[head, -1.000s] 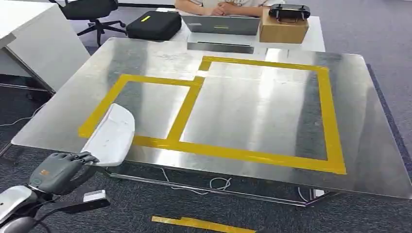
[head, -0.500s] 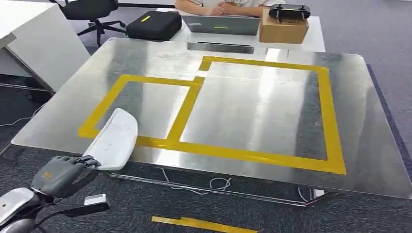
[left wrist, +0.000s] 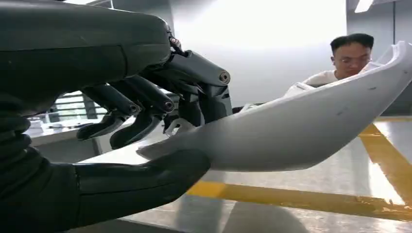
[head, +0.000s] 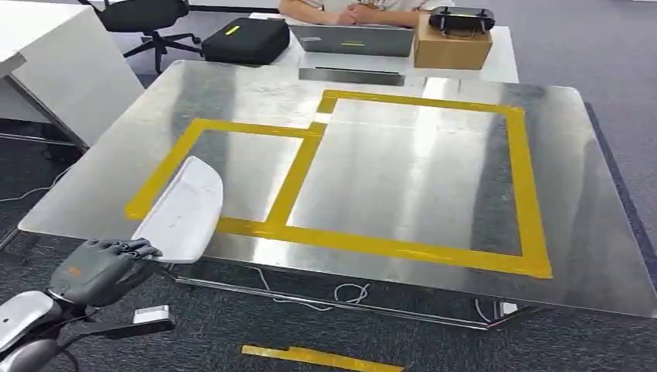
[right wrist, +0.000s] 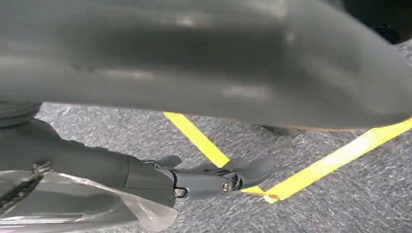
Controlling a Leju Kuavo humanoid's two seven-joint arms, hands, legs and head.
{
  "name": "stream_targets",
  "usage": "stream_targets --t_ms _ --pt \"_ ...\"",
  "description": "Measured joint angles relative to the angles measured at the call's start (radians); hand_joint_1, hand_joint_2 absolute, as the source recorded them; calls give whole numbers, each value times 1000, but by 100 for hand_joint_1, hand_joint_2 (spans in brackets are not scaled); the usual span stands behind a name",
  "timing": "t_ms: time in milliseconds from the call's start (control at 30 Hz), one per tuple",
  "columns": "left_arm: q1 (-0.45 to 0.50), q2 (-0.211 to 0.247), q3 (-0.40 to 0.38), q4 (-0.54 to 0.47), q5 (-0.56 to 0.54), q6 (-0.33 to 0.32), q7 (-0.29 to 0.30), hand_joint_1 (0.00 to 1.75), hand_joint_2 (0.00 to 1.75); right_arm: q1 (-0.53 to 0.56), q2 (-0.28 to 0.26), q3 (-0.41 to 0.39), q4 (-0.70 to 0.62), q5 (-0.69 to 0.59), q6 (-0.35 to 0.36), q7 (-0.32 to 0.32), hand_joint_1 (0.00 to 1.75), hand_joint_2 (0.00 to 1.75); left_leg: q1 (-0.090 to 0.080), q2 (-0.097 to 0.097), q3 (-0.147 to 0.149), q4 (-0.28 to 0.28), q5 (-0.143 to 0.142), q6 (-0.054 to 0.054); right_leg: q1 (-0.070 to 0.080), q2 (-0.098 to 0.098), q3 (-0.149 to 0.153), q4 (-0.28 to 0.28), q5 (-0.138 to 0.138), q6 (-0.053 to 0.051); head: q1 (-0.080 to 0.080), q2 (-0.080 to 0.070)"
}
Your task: Take the parts from the cabinet and place them on the table.
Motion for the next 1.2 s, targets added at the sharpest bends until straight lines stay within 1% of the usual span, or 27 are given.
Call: stream_targets --t_ms 267,467,633,900,1033,1167,1200 --pt "-71 -18 -32 31 13 -13 12 175 175 -3 9 3 23 0 14 -5 0 0 0 0 0 0 0 0 0 0 0 0 0 0 0 0" --pt "-79 -24 -37 45 45 -13 14 175 175 2 9 5 28 -1 8 -5 0 0 0 0 0 0 0 0 0 0 0 0 0 0 0 0" --pt "-87 -29 -53 56 48 -12 0 175 175 3 9 7 28 -2 3 -6 0 0 0 0 0 0 0 0 0 0 0 0 0 0 0 0" --pt "-94 -43 -66 70 49 -11 -4 175 175 3 9 8 28 -2 0 -6 0 0 0 0 0 0 0 0 0 0 0 0 0 0 0 0" --pt "-100 -58 -76 77 74 -6 -15 175 175 1 9 10 28 1 0 -3 0 0 0 0 0 0 0 0 0 0 0 0 0 0 0 0" --pt "-100 -59 -77 77 75 -6 -15 175 175 1 9 10 28 1 0 -3 0 0 0 0 0 0 0 0 0 0 0 0 0 0 0 0" --pt "-105 -76 -78 81 96 -8 -16 175 175 1 9 13 28 3 -2 2 0 0 0 0 0 0 0 0 0 0 0 0 0 0 0 0"
